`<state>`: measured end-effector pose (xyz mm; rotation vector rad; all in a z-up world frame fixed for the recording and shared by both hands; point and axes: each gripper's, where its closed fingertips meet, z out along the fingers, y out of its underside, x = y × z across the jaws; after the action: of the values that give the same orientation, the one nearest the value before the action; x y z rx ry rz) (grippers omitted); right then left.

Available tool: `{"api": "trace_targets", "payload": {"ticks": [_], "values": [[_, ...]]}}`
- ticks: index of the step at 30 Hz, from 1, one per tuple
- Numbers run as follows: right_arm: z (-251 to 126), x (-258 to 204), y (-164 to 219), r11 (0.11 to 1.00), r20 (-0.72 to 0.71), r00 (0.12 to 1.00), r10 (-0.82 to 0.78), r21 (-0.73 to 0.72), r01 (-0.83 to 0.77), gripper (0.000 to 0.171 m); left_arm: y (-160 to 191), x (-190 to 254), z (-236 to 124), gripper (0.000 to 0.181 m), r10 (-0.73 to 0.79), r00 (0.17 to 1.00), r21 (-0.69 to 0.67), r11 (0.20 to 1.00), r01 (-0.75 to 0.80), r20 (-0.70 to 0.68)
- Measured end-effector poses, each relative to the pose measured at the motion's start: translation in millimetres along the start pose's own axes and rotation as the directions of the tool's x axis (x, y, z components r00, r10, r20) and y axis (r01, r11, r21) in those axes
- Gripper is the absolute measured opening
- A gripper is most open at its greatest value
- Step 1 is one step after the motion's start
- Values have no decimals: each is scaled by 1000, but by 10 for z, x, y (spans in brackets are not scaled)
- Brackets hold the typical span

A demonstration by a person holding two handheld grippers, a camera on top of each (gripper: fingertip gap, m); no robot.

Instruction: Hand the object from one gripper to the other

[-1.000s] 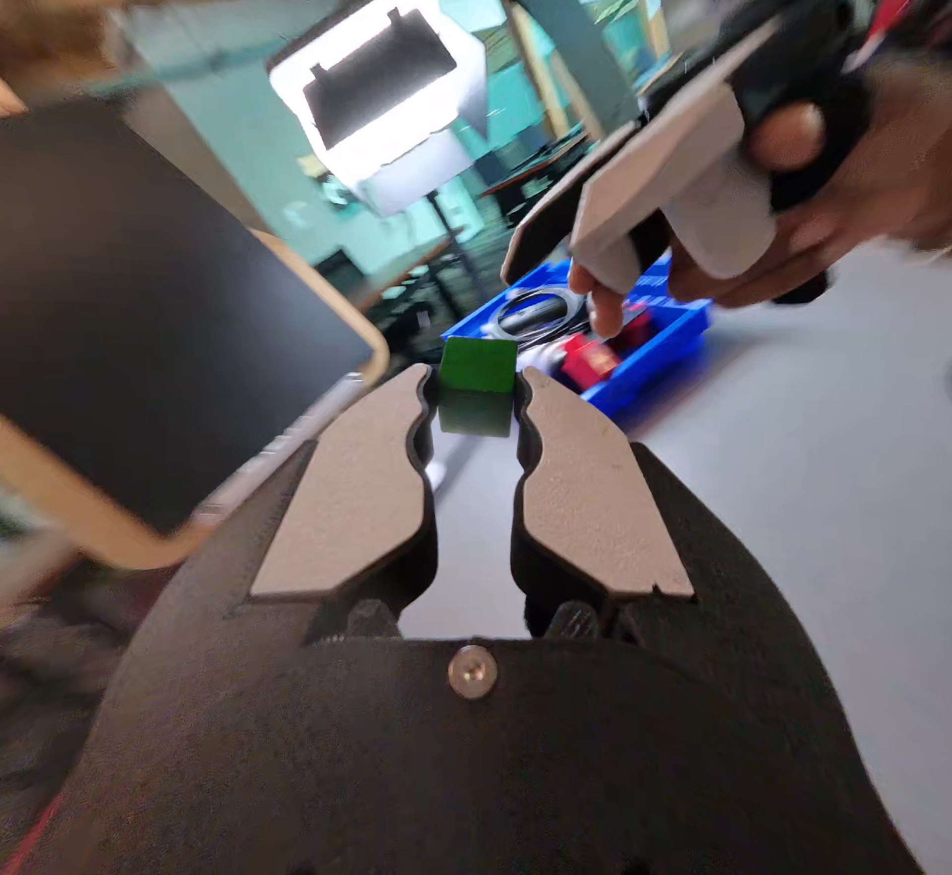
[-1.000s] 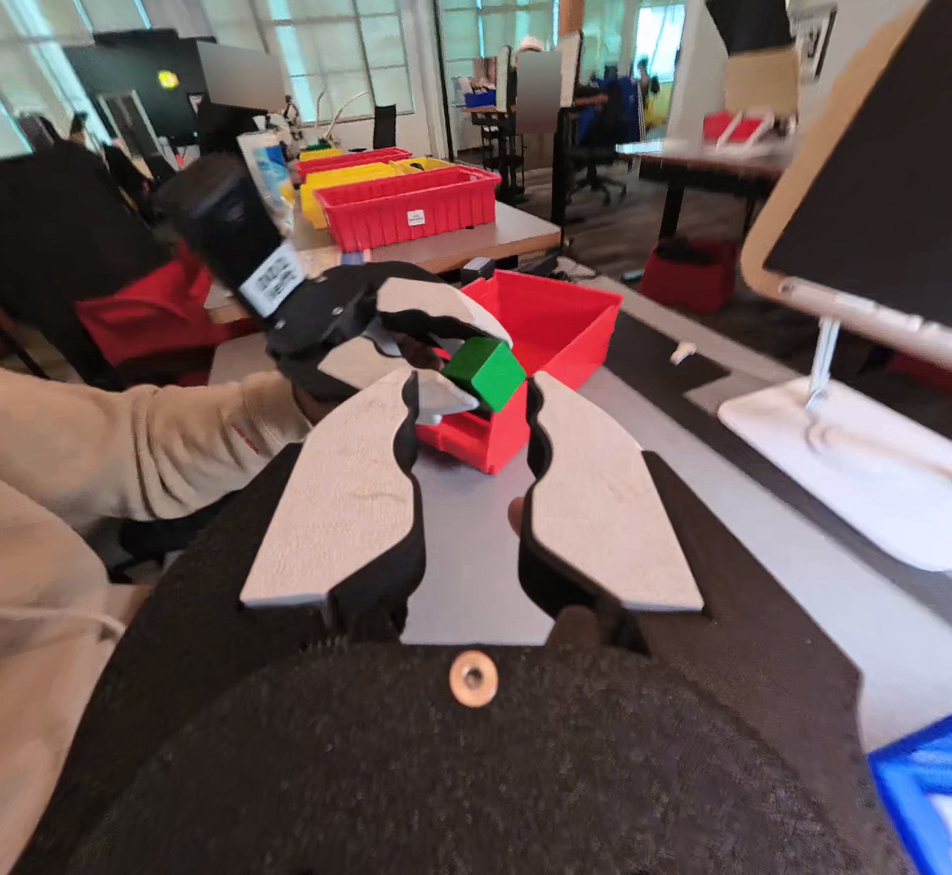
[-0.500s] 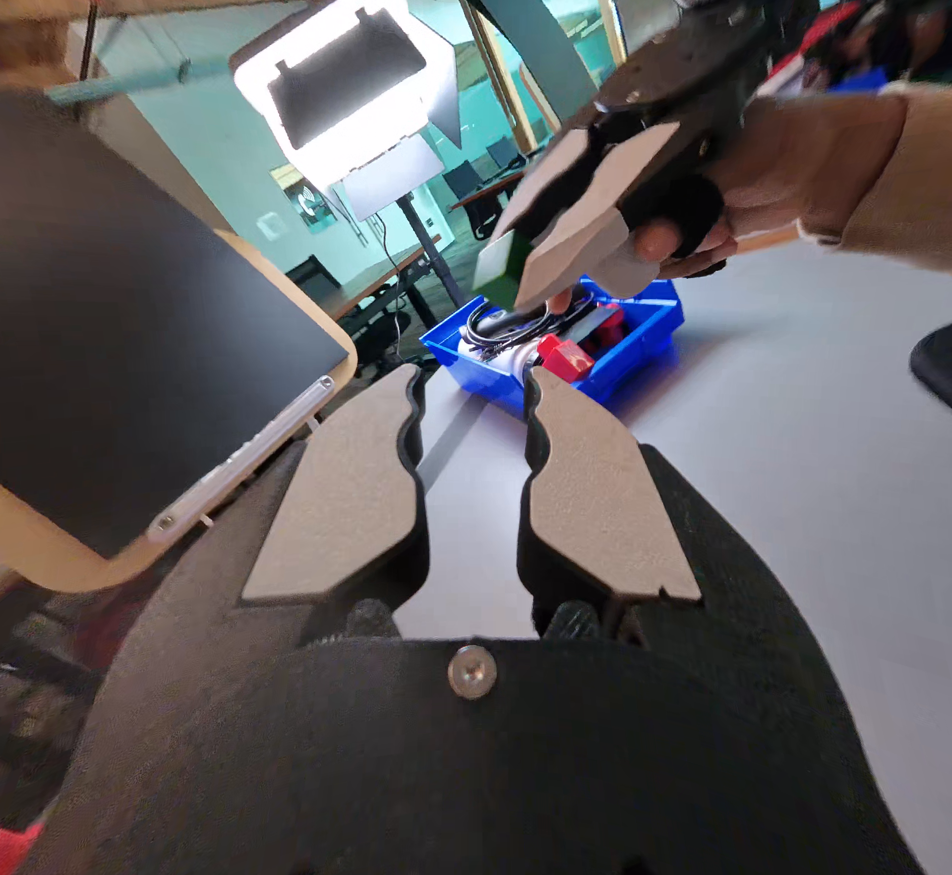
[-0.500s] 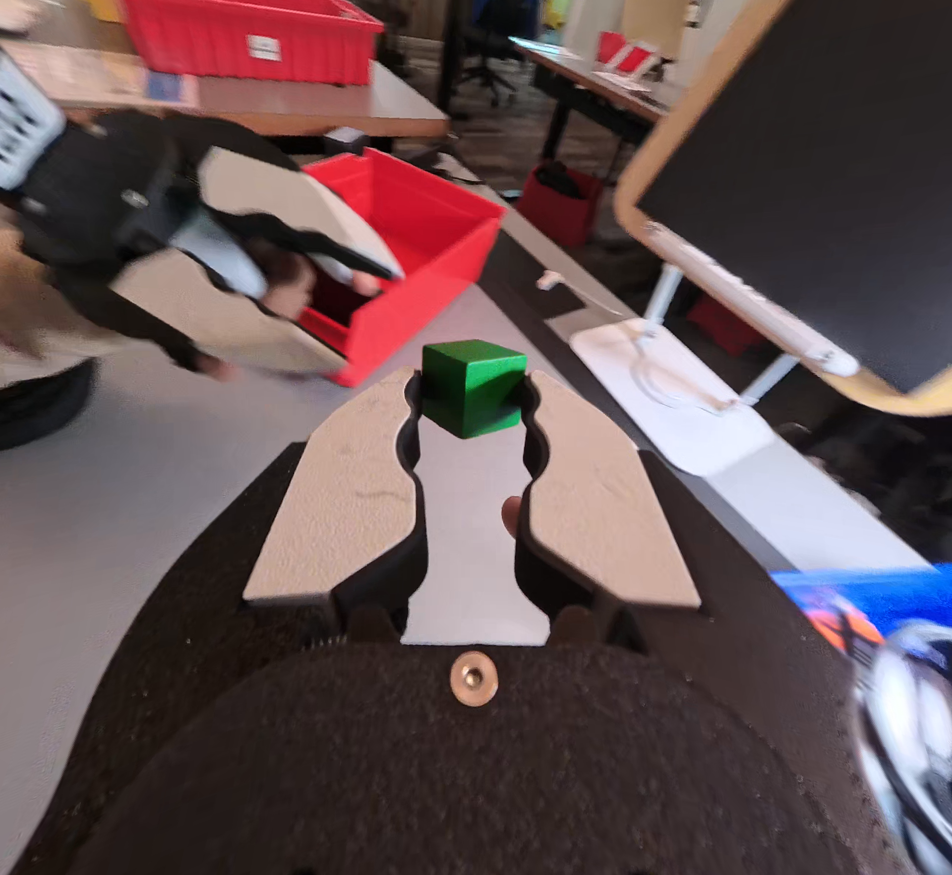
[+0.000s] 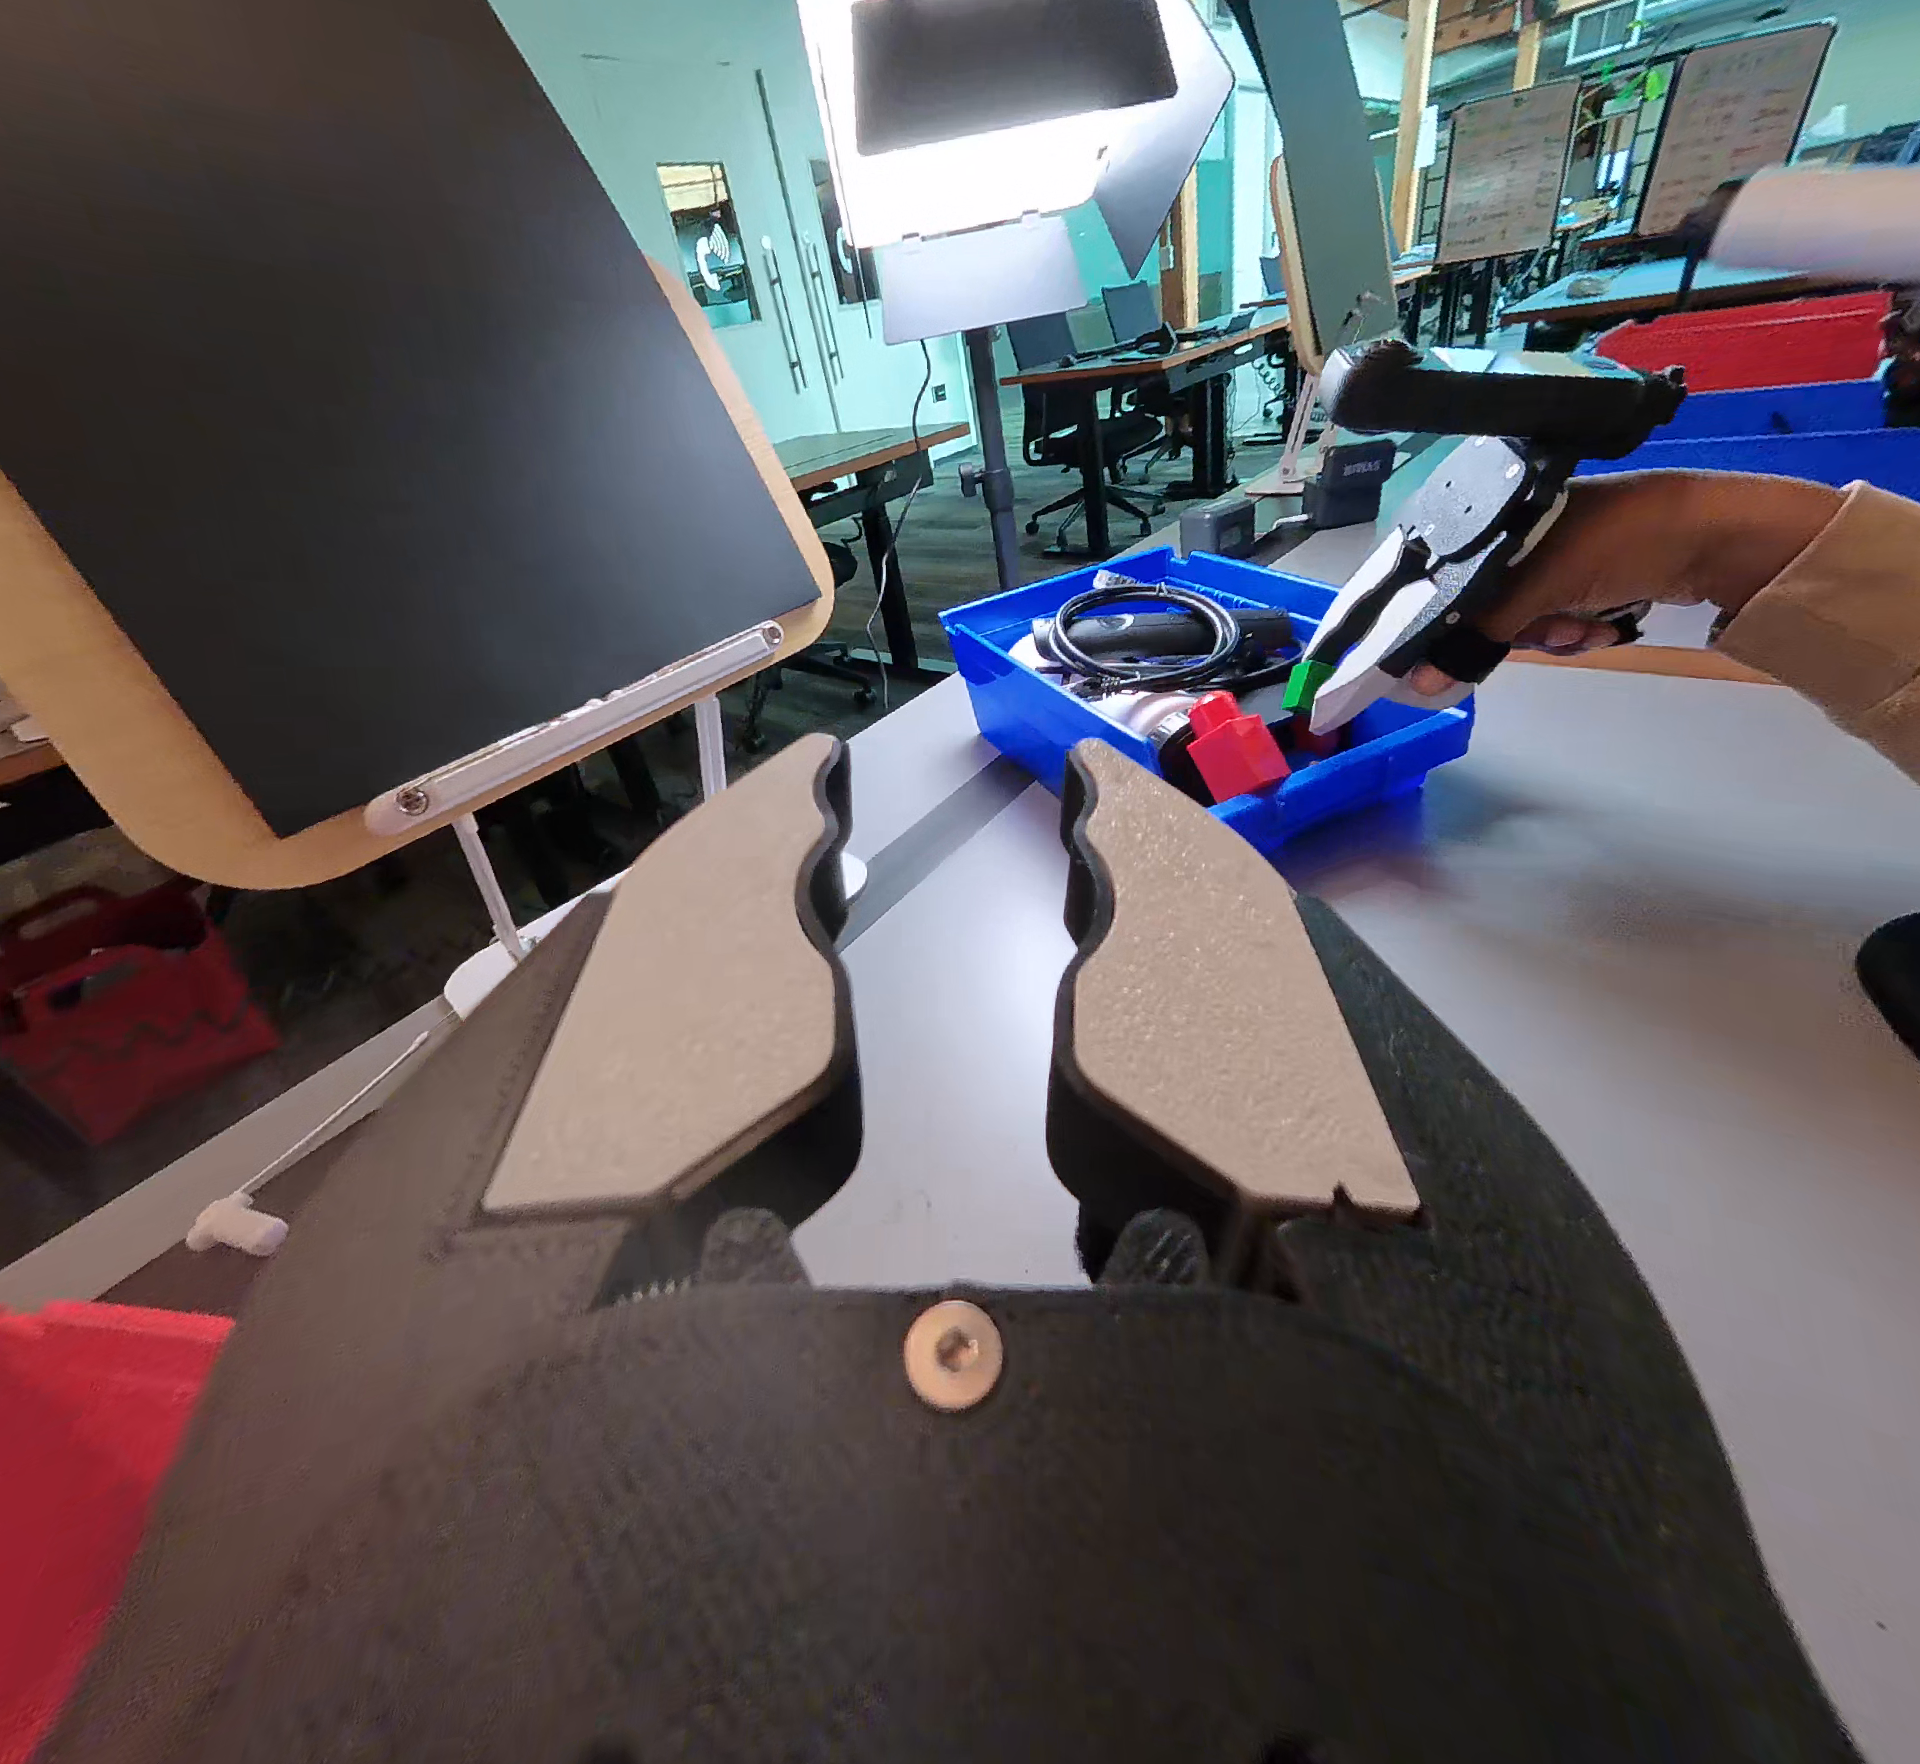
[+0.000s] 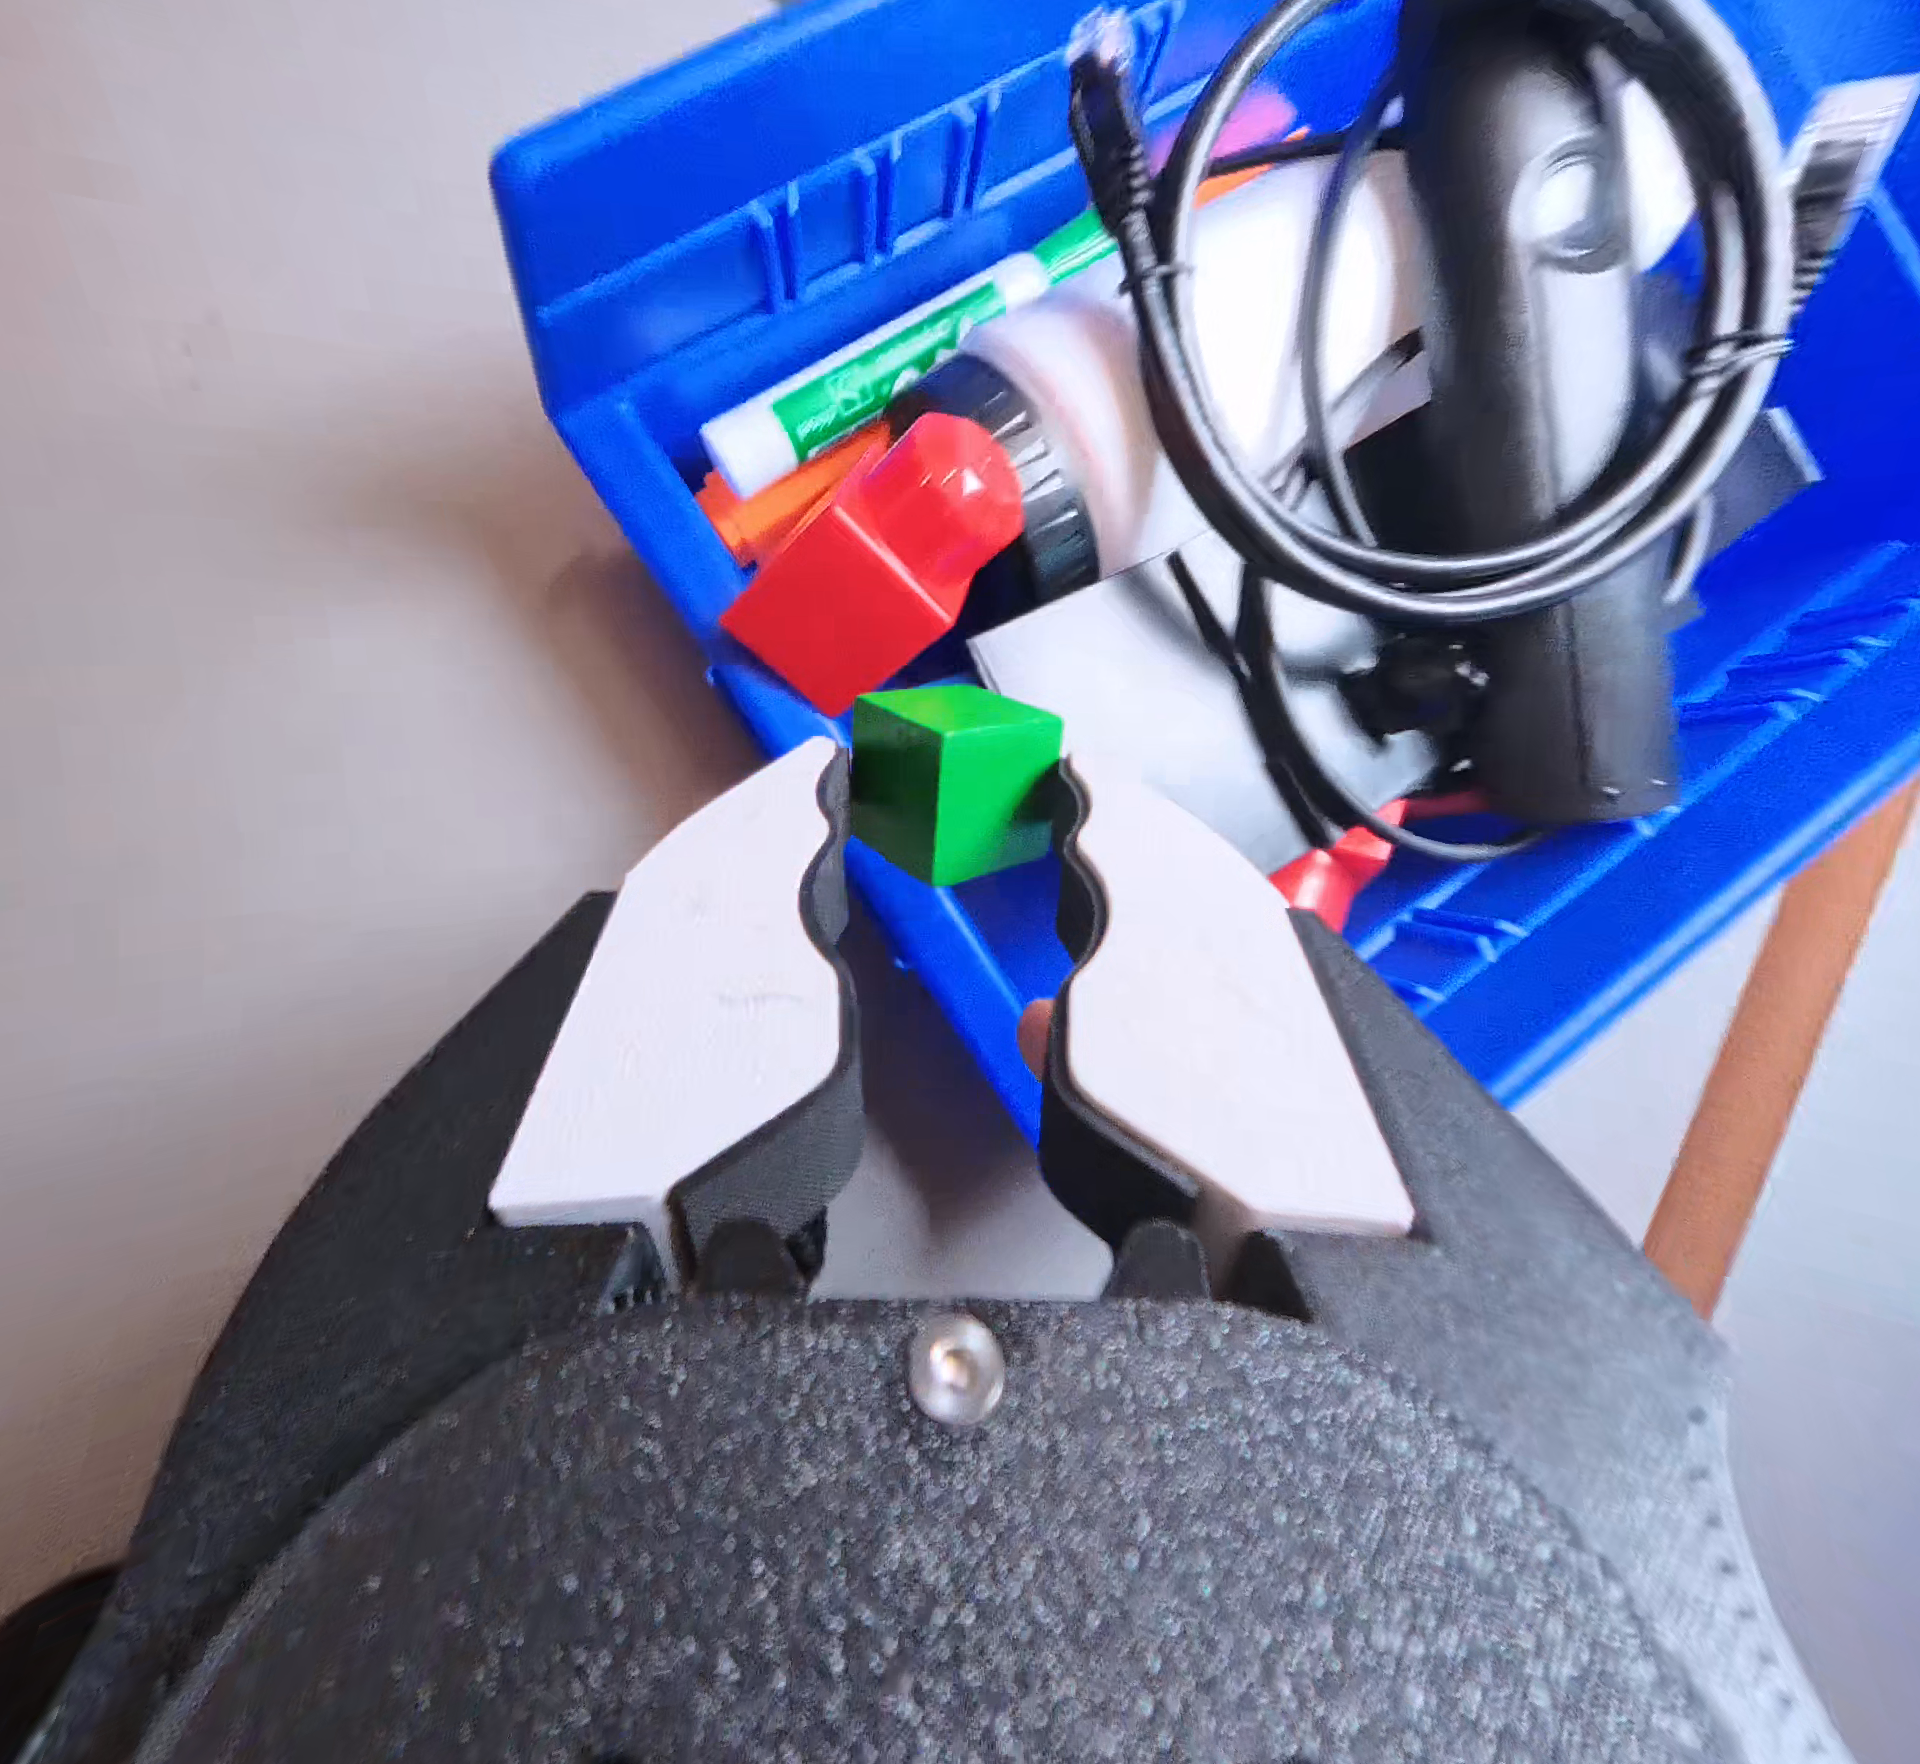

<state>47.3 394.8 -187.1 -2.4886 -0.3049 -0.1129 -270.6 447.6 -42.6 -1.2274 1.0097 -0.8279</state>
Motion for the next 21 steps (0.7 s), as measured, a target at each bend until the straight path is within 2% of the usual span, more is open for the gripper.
{"api": "trace_targets", "payload": {"ticks": [3, 5, 7, 9, 14, 18, 21], "values": [[122, -9, 37, 999, -10, 1000, -9, -31, 9, 37, 54, -11, 24, 40, 14, 1000, -20, 1000, -14, 8], [176, 43, 64, 999, -46, 999, -20, -45, 18, 44, 54, -12, 28, 40, 18, 1000, -21, 1000, -18, 10], [160, 114, -4, 1000, -88, 996, -21, -1, 21, 50, 42, -32, 21, 41, 19, 1000, -19, 1000, -19, 15], [59, 146, -147, 996, -91, 996, 4, 94, 4, 57, 27, -63, 7, 41, 15, 1000, -15, 1000, -14, 21], [-302, 303, -444, 949, -160, 986, 54, 314, -1, 52, 18, -183, -29, 41, -10, 999, -15, 1000, 11, 46], [-642, 131, -827, 821, -89, 994, 62, 570, -1, 54, -15, -399, -135, 44, -36, 996, -44, 998, 40, 87], [-853, -74, -1041, 718, -14, 999, 44, 696, -22, 52, -52, -726, -339, 44, -71, 986, -84, 993, 84, 150]]}}
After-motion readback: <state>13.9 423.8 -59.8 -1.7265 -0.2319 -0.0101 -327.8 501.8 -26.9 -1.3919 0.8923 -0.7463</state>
